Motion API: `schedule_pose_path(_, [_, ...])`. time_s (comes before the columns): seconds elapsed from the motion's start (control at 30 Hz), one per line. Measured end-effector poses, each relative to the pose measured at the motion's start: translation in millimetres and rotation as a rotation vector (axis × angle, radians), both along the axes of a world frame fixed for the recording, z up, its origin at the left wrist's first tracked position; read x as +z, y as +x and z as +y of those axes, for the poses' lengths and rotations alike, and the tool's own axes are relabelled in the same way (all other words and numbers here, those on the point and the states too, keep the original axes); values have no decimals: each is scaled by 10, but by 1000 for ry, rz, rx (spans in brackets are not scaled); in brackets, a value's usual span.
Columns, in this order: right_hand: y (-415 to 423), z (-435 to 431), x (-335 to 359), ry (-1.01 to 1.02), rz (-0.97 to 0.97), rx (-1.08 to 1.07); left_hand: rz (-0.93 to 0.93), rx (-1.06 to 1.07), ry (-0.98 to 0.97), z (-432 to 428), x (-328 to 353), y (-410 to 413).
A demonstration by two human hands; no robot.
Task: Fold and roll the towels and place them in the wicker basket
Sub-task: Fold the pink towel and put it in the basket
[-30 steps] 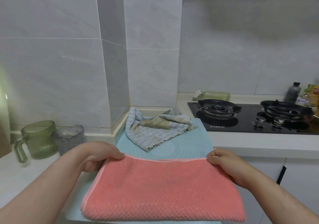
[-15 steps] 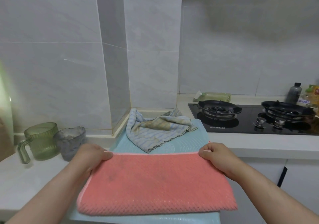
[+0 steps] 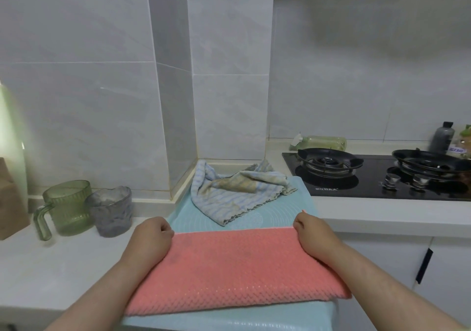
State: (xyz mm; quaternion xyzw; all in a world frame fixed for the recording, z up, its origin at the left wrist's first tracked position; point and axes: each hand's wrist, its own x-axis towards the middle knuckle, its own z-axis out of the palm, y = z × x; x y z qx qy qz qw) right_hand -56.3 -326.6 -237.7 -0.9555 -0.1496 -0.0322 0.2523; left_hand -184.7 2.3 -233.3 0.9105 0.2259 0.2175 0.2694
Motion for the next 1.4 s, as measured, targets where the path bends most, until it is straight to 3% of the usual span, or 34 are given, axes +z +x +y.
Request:
schedule_pose_path(0.13, [-295,-138,185,-157,-119,24,52,-141,222,-114,204,-250])
schedule_pose_path(0.2, [-624,-132,277,-223,-195,88,114,-280,242,-327,275,-445])
schedule_pose_path(0.3, [-1100,15,288,-270,-129,278,310,-463,277,-699,217,-627])
schedule_pose_path(0.43, [-1267,69,158,-309,-13,325,476,-481,390,-815,53,-642])
schedule_pose_path(0.67, [-1254,-23,84,-276,57,317,470,-445,404,-813,11,-663])
schedule_pose_path(0.83, [-1311,-271,79,71,29,103,209,-185,381,-704,6,-1030])
schedule_pose_path(0.93, [-1351,-495,1,284,151,-110,125,66,181,-513,-41,-1349])
schedule_pose_path(1.0, [-1380,-602,-27,584,331,-164,55,150,-100,-440,-72,-1497])
schedule_pose_path(1.07, [-1421,-678,-31,838,472,-182,-32,138,-456,-405,-104,-1573])
schedule_pose_path(1.17, [-1466,-736,-9,976,516,-218,-117,69,-850,-482,-67,-1613])
schedule_pose_path(1.4, [-1472,-699,5,1259,797,-229,-20,43,-937,-573,106,-1572])
